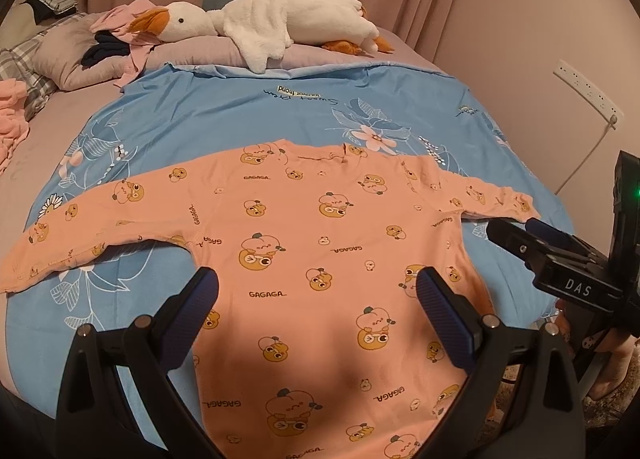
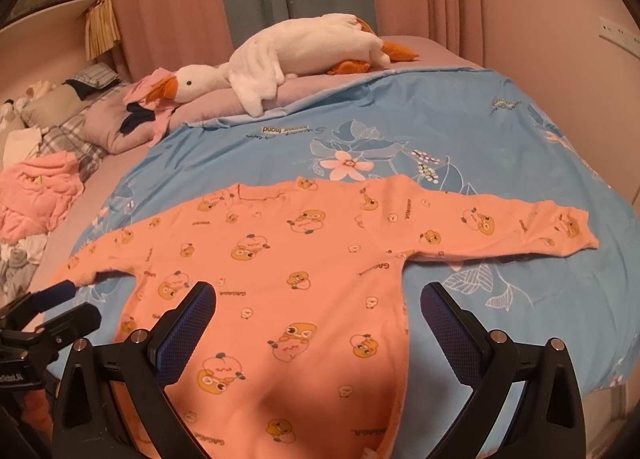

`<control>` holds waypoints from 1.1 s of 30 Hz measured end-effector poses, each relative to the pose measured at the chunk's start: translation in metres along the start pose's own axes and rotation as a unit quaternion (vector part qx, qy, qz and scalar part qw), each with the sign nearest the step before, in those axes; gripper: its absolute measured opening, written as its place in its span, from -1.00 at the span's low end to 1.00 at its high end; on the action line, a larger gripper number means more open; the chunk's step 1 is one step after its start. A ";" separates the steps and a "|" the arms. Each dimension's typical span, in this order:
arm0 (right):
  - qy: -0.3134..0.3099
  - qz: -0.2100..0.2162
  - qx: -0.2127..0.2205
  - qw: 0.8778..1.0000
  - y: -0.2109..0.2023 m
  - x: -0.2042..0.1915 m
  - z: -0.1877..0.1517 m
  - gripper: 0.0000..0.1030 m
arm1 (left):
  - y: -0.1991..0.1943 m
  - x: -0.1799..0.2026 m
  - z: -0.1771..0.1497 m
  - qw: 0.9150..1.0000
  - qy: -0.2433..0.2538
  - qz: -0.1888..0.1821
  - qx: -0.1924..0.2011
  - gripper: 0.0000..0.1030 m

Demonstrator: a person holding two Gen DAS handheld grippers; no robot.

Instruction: Fold small clothes

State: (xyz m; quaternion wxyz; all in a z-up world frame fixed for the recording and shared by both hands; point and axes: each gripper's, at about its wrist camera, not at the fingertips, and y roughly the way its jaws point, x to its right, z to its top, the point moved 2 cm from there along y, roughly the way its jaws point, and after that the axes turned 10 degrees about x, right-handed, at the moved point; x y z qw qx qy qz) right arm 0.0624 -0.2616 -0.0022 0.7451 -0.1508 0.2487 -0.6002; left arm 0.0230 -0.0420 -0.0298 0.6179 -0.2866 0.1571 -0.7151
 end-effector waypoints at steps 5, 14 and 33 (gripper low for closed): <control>0.009 0.005 -0.004 1.000 0.000 0.006 -0.003 0.98 | 0.003 0.002 0.000 1.000 -0.002 -0.001 -0.001 0.92; 0.032 -0.002 -0.001 0.999 -0.001 0.024 -0.003 0.97 | 0.010 0.003 0.001 1.000 -0.009 0.004 -0.006 0.92; 0.202 -0.069 0.020 0.977 0.005 0.189 0.000 0.35 | 0.070 0.006 -0.027 0.997 -0.032 0.009 -0.071 0.35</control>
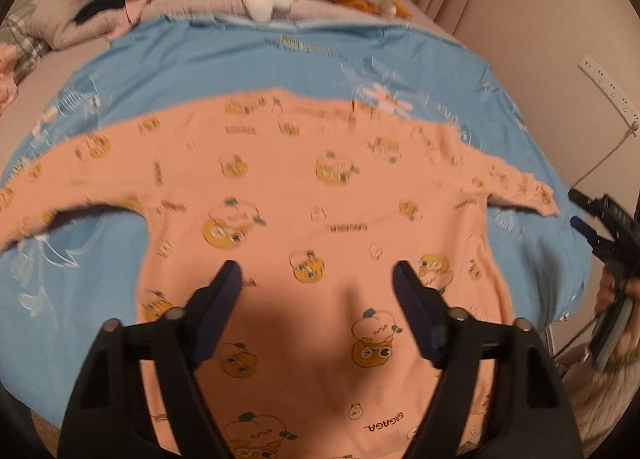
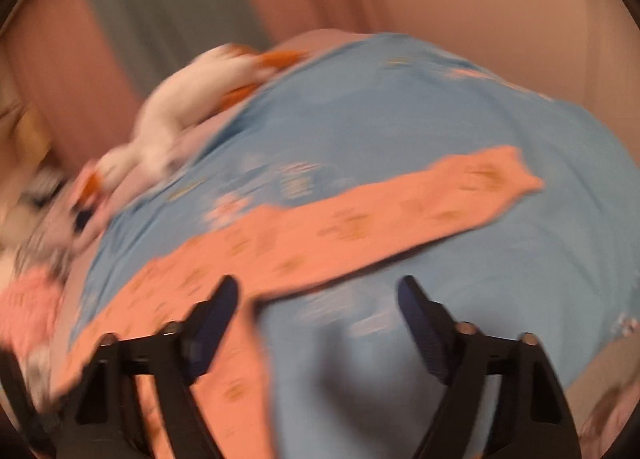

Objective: Fold small clothes
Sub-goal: 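Grasp the onesie sleeve cuff with the right gripper and lift it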

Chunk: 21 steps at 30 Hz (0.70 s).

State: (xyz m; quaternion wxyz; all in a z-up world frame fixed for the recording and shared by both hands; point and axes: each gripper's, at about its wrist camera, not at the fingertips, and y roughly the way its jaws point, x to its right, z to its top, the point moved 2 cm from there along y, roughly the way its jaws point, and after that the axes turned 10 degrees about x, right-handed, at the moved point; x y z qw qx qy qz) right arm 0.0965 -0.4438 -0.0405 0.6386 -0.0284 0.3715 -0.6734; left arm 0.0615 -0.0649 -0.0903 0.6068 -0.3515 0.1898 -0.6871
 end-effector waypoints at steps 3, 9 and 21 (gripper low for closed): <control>0.096 -0.023 -0.010 0.995 0.021 0.065 0.013 0.20 | 0.016 0.004 -0.012 1.000 0.004 -0.002 -0.027 0.22; 0.178 -0.074 -0.010 0.981 0.055 0.130 0.020 0.09 | 0.033 0.006 -0.025 0.998 0.005 0.000 -0.057 0.19; 0.182 -0.086 0.048 0.978 0.053 0.140 0.036 -0.92 | 0.033 -0.001 -0.027 0.998 -0.011 -0.007 -0.057 0.19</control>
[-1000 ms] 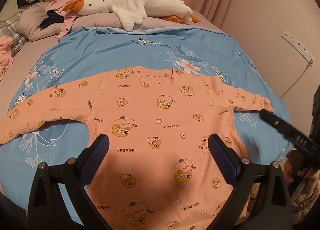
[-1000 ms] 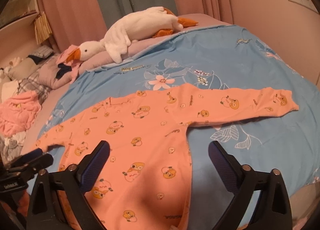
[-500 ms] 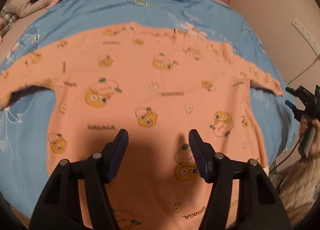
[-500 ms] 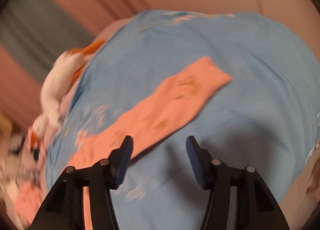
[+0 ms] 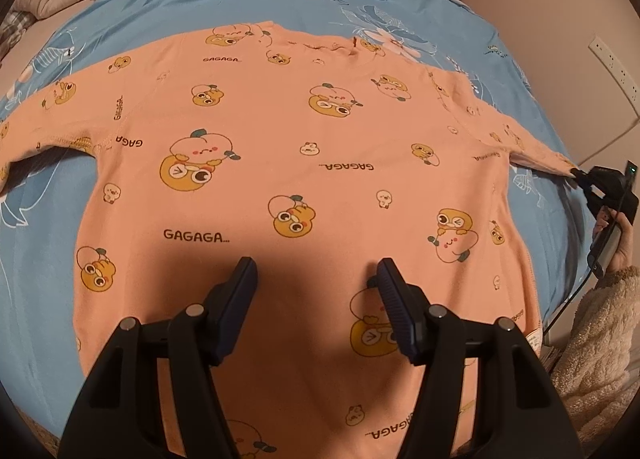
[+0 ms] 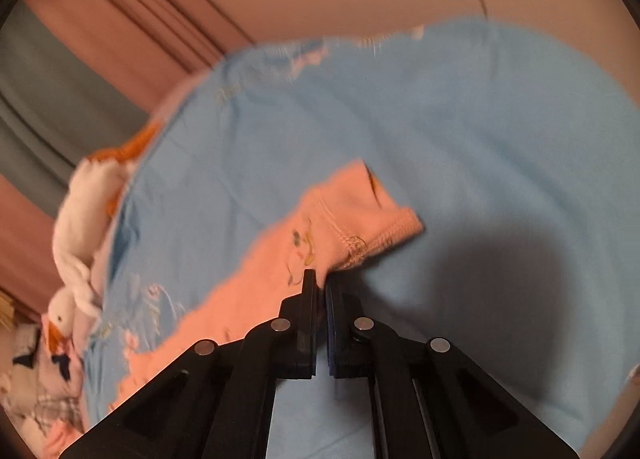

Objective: Fold small clothes
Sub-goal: 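Grasp the onesie sleeve cuff with the right gripper and lift it, then fold the held sleeve across the onesie body and open the right gripper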

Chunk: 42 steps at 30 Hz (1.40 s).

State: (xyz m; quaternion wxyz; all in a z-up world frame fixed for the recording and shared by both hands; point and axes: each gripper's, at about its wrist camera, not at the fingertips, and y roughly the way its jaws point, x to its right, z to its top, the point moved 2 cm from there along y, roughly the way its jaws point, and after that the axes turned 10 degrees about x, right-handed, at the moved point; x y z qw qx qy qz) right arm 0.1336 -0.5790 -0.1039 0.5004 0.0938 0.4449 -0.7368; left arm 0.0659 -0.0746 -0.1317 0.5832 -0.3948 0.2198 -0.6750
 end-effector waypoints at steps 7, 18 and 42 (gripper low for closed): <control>-0.041 -0.033 0.010 0.999 0.009 -0.001 0.005 -0.92 | -0.005 -0.003 0.003 1.000 -0.014 -0.006 0.001 0.22; -0.191 0.045 0.104 0.975 -0.048 -0.119 0.016 -0.92 | -0.050 -0.052 0.023 0.994 -0.087 0.026 0.053 0.31; -0.373 0.288 -0.060 0.880 -0.084 -0.303 -0.159 -0.92 | -0.105 -0.083 0.030 0.986 -0.095 0.053 0.123 0.40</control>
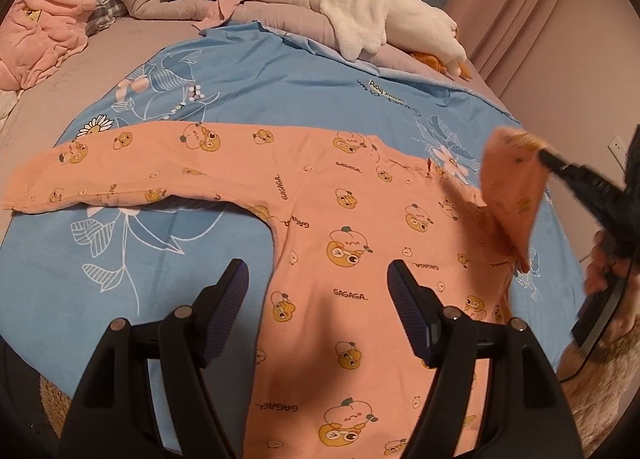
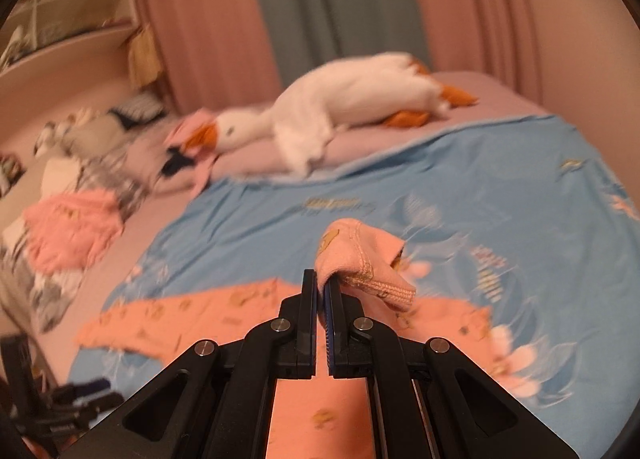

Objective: Fold small clothes
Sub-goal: 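Fold the held sleeve across the onesie body and open the right gripper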

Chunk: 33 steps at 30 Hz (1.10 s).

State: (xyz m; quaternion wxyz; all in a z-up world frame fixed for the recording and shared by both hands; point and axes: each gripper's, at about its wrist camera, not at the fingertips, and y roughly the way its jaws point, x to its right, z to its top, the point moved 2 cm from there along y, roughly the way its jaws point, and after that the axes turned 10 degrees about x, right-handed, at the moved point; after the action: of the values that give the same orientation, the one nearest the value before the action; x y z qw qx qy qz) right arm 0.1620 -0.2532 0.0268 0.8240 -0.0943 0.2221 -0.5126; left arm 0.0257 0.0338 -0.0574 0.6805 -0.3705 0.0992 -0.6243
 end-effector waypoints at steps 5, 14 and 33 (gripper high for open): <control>-0.022 0.027 -0.062 0.997 0.030 -0.034 -0.036 -0.92 | 0.000 -0.003 0.000 1.000 0.003 0.004 0.002 0.40; -0.026 0.062 -0.178 0.982 0.063 -0.061 -0.102 -0.92 | 0.007 -0.001 0.001 1.000 0.008 -0.002 -0.006 0.45; 0.066 -0.059 -0.070 0.994 -0.022 0.033 -0.067 0.11 | 0.081 0.125 0.011 0.986 0.133 -0.094 -0.048 0.50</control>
State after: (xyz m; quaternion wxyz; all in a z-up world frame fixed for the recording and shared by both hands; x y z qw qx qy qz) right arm 0.1255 -0.2875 -0.0327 0.7674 -0.1310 0.3054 -0.5484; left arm 0.1200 -0.0816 -0.0592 0.5814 -0.3239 0.1832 -0.7235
